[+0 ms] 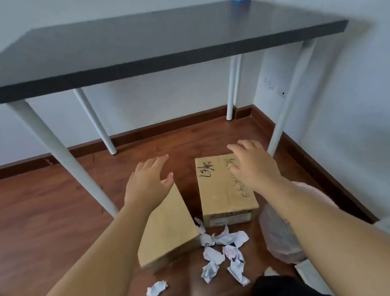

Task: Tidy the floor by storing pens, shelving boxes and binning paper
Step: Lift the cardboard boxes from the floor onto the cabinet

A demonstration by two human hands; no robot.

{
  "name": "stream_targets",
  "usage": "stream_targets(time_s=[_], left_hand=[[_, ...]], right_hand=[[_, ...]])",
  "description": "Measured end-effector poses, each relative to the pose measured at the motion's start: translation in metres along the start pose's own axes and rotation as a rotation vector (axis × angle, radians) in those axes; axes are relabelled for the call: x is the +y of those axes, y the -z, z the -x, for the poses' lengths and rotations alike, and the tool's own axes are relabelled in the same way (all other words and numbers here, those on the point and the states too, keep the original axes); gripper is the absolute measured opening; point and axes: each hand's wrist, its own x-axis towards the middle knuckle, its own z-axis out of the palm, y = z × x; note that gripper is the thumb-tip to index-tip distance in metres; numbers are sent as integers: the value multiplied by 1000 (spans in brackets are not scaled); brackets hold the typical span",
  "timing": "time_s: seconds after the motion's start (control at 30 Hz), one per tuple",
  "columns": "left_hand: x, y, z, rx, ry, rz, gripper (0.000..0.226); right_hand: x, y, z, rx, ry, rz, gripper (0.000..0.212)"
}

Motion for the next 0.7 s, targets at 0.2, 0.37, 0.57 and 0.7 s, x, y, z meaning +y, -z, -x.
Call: stream_targets(time_s=[0.2, 0.37, 0.57, 0.7], left_hand=[[-98, -80, 19, -109, 284, 51, 58], [-150, -156, 41, -184, 535, 257, 63], [-179, -224, 65, -277, 755, 343, 74], [-193, -248, 76, -315, 795, 278, 75]], right_hand=[[-55, -141, -20, -315, 54, -96, 56], [-72, -236, -12, -528, 13, -179, 57], [-71, -313, -1, -655, -124, -299, 67], [-70, -347, 15, -627, -246, -443, 70]])
